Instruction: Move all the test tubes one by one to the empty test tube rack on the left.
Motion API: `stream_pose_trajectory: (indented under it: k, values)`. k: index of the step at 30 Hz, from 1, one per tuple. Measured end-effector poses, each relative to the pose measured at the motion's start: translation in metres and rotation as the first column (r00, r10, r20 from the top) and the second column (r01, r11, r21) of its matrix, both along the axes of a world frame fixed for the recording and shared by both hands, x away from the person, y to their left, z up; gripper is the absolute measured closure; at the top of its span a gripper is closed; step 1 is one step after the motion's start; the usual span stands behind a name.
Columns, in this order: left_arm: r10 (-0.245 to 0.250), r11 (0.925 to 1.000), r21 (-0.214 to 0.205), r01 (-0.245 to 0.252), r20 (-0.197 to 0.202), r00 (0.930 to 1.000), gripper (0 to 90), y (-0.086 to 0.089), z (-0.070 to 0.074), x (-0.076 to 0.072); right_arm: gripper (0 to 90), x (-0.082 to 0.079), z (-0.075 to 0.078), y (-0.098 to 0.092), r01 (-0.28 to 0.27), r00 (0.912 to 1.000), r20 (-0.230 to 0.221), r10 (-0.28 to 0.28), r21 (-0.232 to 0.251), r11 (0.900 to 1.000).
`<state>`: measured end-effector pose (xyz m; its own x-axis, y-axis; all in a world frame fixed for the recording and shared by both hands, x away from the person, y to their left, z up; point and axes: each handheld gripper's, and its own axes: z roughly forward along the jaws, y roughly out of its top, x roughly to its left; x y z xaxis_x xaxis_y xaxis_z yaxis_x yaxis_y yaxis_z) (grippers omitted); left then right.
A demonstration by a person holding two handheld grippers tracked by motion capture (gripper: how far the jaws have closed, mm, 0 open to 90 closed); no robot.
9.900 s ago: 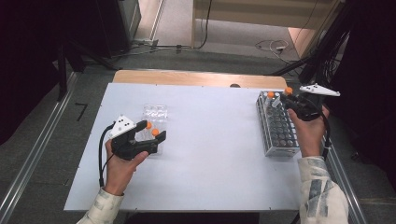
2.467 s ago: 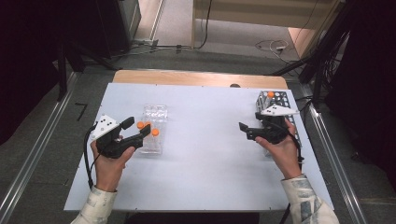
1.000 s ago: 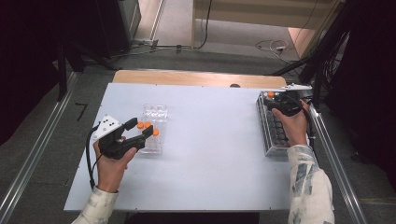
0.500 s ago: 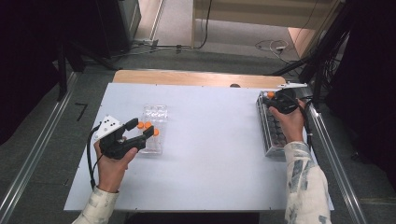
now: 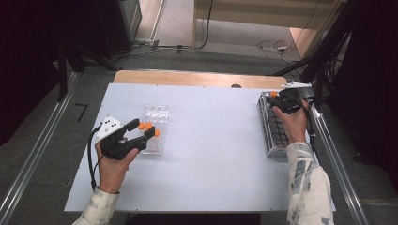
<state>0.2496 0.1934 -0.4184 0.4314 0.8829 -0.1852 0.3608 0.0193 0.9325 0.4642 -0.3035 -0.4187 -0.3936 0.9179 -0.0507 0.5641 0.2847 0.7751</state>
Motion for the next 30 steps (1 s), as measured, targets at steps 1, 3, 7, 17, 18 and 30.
stream_pose_trajectory:
  k: [1,3,7,17,18,30]
  values:
    - [0.0,1.0,0.0,0.0,-0.001,1.0,31.8,0.0,0.0,0.0,71.5,-0.001,0.001,0.0,0.002,1.0,0.004,-0.002,0.001,1.0]
    - [-0.001,1.0,-0.002,0.001,0.001,1.0,31.8,-0.001,0.0,0.0,71.6,-0.002,0.004,-0.002,0.002,0.9999,0.014,-0.002,0.007,1.0]
    - [-0.004,1.0,-0.002,0.004,0.001,1.0,31.8,-0.001,0.0,0.0,71.5,-0.005,0.012,-0.003,0.002,0.9995,0.032,-0.002,0.01,0.9999]
    - [-0.002,1.0,-0.007,0.002,0.002,1.0,31.7,-0.001,0.001,-0.001,71.6,-0.013,0.032,-0.003,-0.011,0.9971,0.075,0.01,0.018,0.9998]
    - [-0.002,1.0,-0.007,0.002,0.002,1.0,31.8,-0.001,0.001,-0.001,71.6,-0.014,0.034,-0.003,-0.013,0.9968,0.079,0.012,0.02,0.9997]
    - [-0.004,1.0,-0.005,0.004,0.005,1.0,31.7,-0.002,0.002,-0.002,71.6,-0.032,0.047,0.006,-0.072,0.9933,0.092,0.07,0.022,0.9971]
